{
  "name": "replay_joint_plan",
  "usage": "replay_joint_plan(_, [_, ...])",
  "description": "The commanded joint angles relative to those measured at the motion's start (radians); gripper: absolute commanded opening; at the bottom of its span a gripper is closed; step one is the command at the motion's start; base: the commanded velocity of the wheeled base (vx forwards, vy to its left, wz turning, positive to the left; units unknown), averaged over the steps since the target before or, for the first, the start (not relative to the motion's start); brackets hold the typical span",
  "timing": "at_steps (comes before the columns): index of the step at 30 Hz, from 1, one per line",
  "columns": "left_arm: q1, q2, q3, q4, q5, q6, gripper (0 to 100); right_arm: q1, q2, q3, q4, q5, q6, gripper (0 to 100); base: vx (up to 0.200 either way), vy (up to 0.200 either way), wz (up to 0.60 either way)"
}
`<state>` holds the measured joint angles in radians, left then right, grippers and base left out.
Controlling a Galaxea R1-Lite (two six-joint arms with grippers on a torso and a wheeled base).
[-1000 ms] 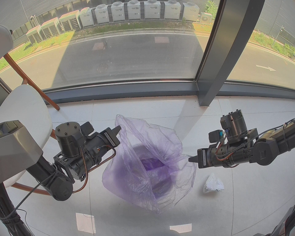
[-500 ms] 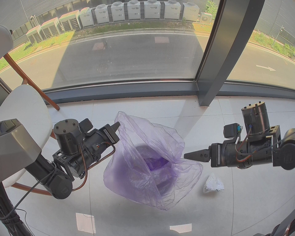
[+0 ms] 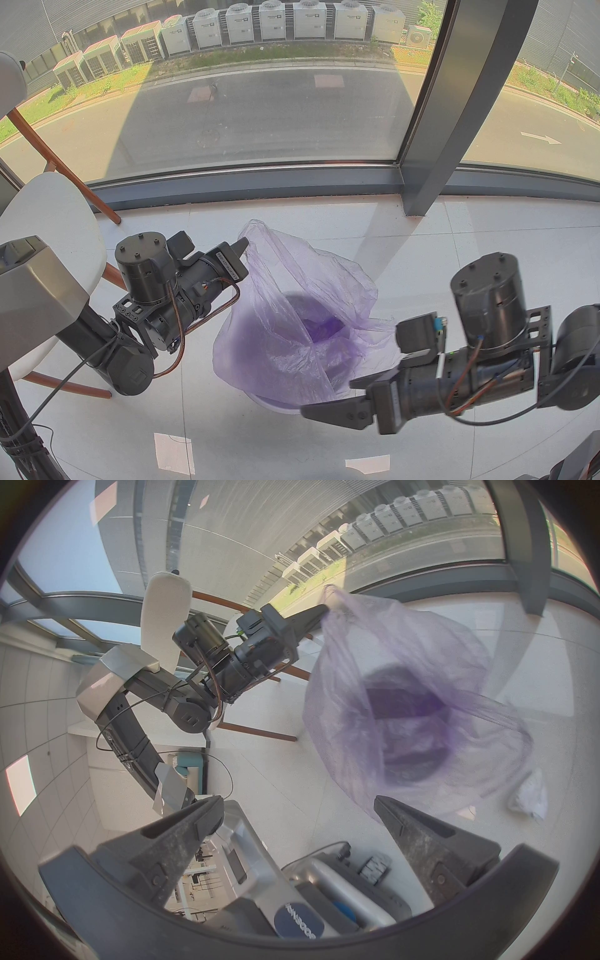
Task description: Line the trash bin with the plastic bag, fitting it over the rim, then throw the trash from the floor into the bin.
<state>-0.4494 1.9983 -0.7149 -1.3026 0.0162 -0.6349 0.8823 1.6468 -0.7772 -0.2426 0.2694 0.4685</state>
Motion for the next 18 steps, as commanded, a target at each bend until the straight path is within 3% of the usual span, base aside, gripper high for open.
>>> replay_joint_plan(1, [0.000,0.011,-0.040,0.017,0.001,0.011,0,0.052,0.225,-0.047,-0.150,0.004,0.001,100,0.000,0.000,0.00])
replay_joint_plan(2, [0.000,0.011,-0.044,0.017,0.001,0.011,0,0.060,0.275,-0.077,-0.205,-0.001,0.001,100,0.000,0.000,0.00])
replay_joint_plan(3, [0.000,0.011,-0.044,0.017,0.001,0.011,0,0.060,0.275,-0.077,-0.205,-0.001,0.001,0,0.000,0.000,0.00])
replay_joint_plan(8, [0.000,0.011,-0.044,0.017,0.001,0.011,0,0.104,0.377,-0.197,-0.227,-0.019,0.022,0,0.000,0.000,0.00])
replay_joint_plan(12, [0.000,0.013,-0.046,0.016,0.004,0.011,0,0.158,0.419,-0.257,-0.224,-0.039,0.104,0,0.000,0.000,0.00])
replay_joint_plan(18, [-0.002,0.016,-0.055,0.016,0.015,0.011,0,0.159,0.515,-0.326,-0.222,-0.122,0.094,0,0.000,0.000,0.00])
